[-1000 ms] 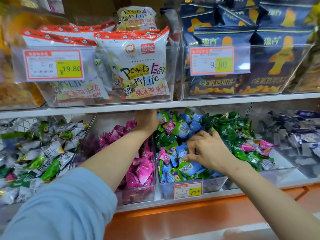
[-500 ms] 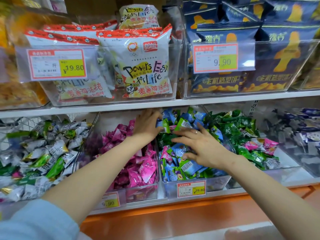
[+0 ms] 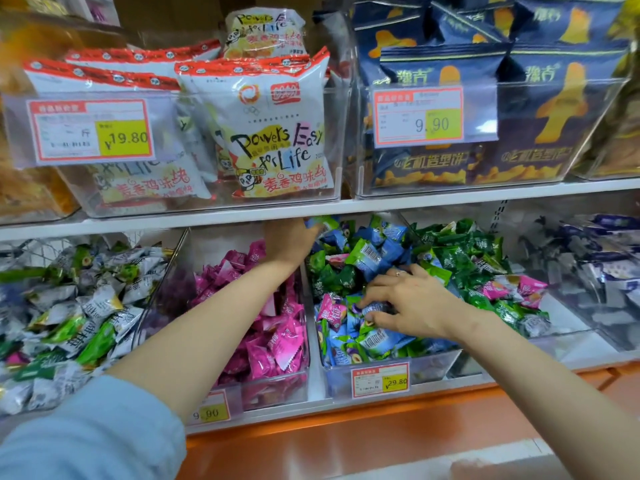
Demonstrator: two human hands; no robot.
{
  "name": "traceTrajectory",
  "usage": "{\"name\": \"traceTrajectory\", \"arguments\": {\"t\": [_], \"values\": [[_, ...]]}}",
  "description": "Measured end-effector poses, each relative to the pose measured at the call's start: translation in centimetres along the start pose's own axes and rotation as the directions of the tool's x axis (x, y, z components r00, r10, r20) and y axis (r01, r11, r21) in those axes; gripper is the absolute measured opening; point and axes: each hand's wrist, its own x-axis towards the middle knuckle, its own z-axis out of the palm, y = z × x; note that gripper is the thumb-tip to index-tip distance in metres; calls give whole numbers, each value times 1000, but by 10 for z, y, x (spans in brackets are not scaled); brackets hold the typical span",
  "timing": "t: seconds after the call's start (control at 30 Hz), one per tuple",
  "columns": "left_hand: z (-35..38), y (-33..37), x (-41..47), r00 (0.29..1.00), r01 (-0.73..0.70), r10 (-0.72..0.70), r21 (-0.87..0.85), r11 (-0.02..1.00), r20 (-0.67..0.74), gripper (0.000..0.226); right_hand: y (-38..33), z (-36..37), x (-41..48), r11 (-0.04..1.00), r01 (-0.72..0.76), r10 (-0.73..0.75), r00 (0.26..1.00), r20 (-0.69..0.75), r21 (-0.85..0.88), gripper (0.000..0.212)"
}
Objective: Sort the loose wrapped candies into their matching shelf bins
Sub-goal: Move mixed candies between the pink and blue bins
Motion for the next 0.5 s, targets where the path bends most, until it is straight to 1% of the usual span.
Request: {"name": "traceTrajectory", "arguments": {"t": [0.03, 0.07, 0.17, 0.2, 0.3, 0.37, 0.43, 0.5], "values": [[5, 1, 3, 1000, 8, -8, -2, 1000, 14, 33, 0, 1, -1, 1000, 13, -13, 1000, -6, 14, 83], [9, 1, 5, 999, 4, -5, 16, 1000, 46, 32, 0, 1, -1, 999, 29, -28, 999, -14, 23, 78], [21, 0, 9, 988, -42, 32, 62, 997, 150, 18, 0, 0, 0, 998, 42, -41, 999, -21, 46, 41], [22, -1, 10, 984, -57, 46, 58, 997, 172, 14, 0, -1, 0, 997, 35, -33, 999, -29, 63, 37], [15, -4, 6, 964, -123, 109, 45, 991, 242, 17, 1, -3, 2, 996, -14, 17, 999, -36, 88, 42], [10, -9, 0, 941, -185, 175, 8, 983, 290, 21, 0, -3, 4, 996, -54, 57, 998, -31, 73, 45], [8, -13, -5, 911, -210, 204, -23, 978, 359, 19, -1, -4, 6, 994, -83, 85, 996, -30, 70, 46], [10, -15, -7, 886, -249, 216, 29, 968, 410, 19, -2, -5, 5, 991, -103, 105, 994, -29, 84, 46]]}}
